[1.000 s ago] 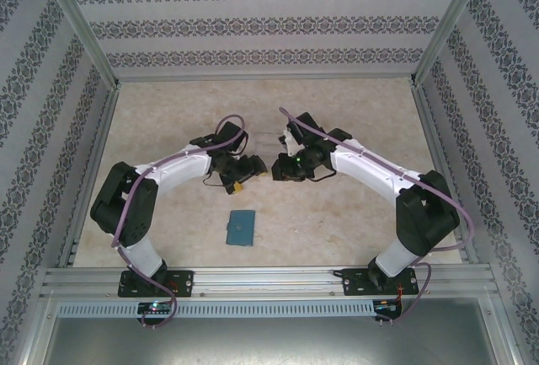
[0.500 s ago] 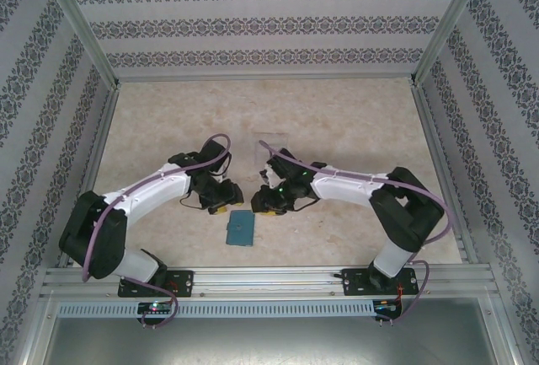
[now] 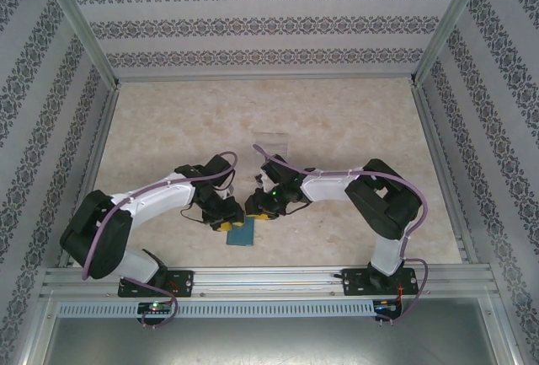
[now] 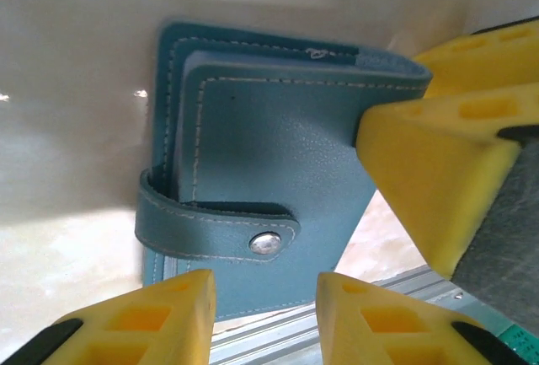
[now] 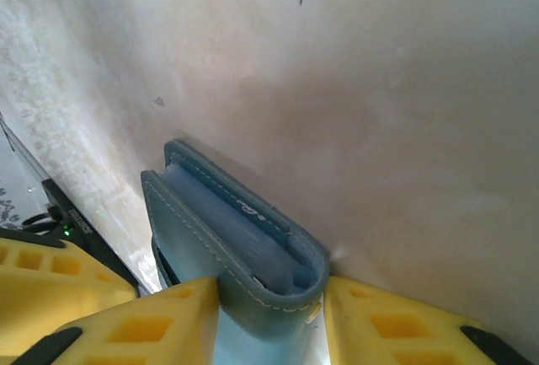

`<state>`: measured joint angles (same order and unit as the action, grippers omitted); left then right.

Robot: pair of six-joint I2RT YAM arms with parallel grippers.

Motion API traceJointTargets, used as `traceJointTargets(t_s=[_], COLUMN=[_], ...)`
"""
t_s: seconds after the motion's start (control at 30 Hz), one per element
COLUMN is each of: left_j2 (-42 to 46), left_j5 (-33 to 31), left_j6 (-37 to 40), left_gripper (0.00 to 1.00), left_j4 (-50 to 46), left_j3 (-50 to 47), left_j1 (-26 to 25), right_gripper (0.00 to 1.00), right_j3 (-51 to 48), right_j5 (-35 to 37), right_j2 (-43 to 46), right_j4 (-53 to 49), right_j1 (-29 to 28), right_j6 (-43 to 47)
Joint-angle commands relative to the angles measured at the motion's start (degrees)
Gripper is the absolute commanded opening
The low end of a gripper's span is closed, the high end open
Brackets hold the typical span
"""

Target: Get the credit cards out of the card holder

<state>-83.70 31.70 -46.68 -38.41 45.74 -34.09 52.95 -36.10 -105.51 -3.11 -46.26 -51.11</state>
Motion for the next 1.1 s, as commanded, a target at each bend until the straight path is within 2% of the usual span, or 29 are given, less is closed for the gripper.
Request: traceJointTargets(t_s=[0.0, 0.2, 0.57, 0.83, 1.07], left_j2=[-1.33, -3.95, -10.13, -12.49, -13.08], left_j5=[1.37, -1.05, -14.09, -22.27, -25.14], left_j6=[0.5, 1.39, 3.58, 1.89, 1.34], left_gripper=[0.37, 0.39, 0.4, 0.36, 0.26], left_j4=[2.33, 1.56, -8.5, -11.95, -14.05], left_j3=[-0.94, -0.11, 5.42, 7.86, 9.75], left_j1=[-1.4, -2.55, -6.32, -8.99, -9.95], right_gripper=[0.28, 0.17, 0.03, 0.0, 0.0], right_j3=[-1.05, -1.49, -1.62, -1.71, -1.36], right_j5=[0.23, 0.24, -0.03, -0.38, -0.77], right_j2=[-1.87, -1.98, -1.39, -1.37, -1.53], right_j4=[0.73, 0.61, 0.24, 0.04, -0.11], right_j1=[-0.15, 0.12, 0.21, 0.2, 0.13], right_j6=[-0.34, -0.21, -0.21, -0.17, 0.05])
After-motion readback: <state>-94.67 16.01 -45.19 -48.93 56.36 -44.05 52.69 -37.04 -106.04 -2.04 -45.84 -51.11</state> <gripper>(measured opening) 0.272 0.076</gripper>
